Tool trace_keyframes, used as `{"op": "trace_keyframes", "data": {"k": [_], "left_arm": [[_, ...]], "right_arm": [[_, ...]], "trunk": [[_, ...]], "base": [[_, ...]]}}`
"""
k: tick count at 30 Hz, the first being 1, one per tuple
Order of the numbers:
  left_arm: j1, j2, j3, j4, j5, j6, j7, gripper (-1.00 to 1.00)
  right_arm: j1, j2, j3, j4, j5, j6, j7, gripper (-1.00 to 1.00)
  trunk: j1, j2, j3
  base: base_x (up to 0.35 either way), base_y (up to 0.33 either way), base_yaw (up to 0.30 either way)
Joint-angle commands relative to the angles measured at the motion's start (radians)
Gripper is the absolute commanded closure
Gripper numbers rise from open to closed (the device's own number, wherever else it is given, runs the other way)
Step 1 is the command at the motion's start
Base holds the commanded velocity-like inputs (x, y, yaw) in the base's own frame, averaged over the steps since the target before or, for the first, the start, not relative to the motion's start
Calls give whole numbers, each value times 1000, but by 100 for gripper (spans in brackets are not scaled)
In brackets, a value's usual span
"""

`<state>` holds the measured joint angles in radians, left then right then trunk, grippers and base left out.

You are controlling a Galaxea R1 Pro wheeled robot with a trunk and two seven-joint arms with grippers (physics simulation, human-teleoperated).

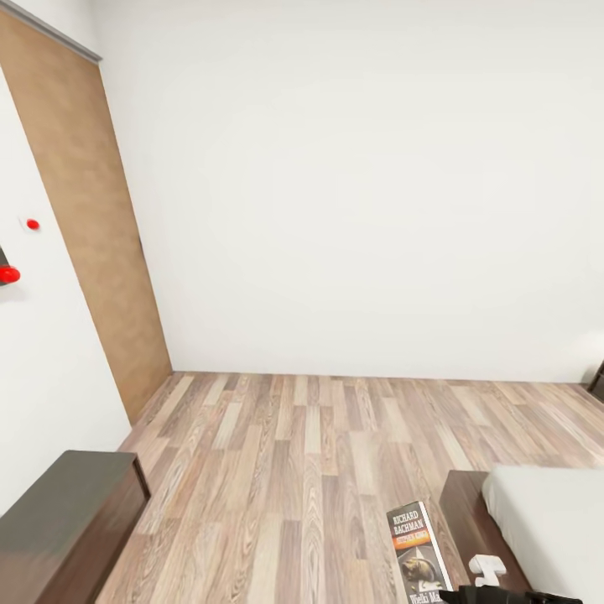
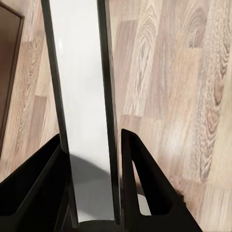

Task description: In the bedroom, move the book from the bed onto either nightstand, and place the two sandals side by side next to the bed.

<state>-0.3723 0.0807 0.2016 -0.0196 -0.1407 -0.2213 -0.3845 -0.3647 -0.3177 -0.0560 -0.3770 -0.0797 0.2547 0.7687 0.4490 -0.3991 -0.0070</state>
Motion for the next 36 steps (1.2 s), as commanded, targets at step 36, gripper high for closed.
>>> {"op": "trace_keyframes", "data": {"k": [36], "left_arm": [[0,-1,8,1,-10,-3,-2,-100]], "right_arm": [[-1,0,-4,-2,-13,11,3,100]], "trunk": [[1,-1,-1]], "base": [[333,0,0]]}}
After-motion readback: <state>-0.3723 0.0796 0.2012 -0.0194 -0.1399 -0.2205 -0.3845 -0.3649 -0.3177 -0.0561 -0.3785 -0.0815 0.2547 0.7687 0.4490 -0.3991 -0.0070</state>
